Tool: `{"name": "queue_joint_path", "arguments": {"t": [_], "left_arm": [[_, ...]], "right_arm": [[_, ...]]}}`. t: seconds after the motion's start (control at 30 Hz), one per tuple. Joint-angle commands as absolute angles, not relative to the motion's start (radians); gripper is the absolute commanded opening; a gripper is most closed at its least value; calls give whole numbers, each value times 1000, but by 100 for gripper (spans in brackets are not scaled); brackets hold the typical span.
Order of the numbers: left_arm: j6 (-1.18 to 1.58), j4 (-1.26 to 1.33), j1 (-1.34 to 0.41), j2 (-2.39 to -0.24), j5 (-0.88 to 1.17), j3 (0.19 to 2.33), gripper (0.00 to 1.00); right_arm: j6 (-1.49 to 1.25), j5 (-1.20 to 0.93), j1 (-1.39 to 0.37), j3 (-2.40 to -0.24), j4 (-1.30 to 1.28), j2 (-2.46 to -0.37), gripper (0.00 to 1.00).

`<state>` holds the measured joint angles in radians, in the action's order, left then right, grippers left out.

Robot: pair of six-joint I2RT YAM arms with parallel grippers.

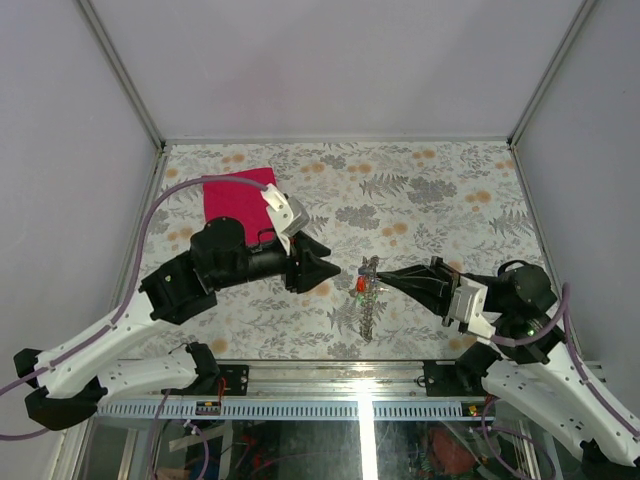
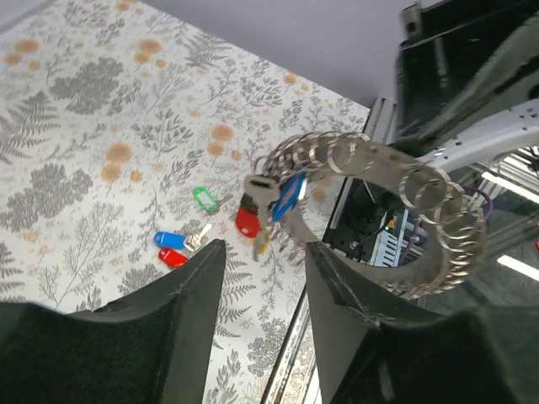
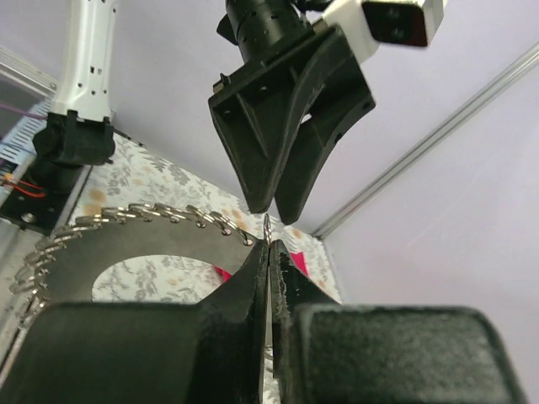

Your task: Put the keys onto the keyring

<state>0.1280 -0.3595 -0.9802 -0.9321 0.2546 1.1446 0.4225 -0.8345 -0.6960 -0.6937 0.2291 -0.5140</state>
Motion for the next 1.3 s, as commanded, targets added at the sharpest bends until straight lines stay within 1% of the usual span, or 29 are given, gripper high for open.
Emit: {"name": "queue_joint_path", "arguments": {"t": [0.0,0.1,0.27,0.47,0.63,0.77,1.03,1.27], "left_arm": [[229,-295,-984,-926,146,1091,46],[286,-306,-983,-959,86,1040,48],[389,-283,-984,-1055,18,939,48],[459,-214,-985,-1204,-37,874,50],[537,-166,-984,-1369,-104,900,51],[633,-119,-991,-1479,-161,926,50],[685,-91,-1047,-1669,-276,1025,51],[702,-175,-1073,-1799,-341,1132,51]], "right_arm": [[596,-840,-701,-708,253,-484,0],[584,-791,-701,-742,152,-472,0],[538,-670,-701,-819,-55,-451,0],[407,-539,-701,-843,-131,-389,0],[282,-410,-701,-930,-256,-404,0],[230,-353,-701,-983,-345,-425,0],[186,-300,-700,-958,-313,-375,0],[182,-309,-701,-935,-315,-363,0]]}}
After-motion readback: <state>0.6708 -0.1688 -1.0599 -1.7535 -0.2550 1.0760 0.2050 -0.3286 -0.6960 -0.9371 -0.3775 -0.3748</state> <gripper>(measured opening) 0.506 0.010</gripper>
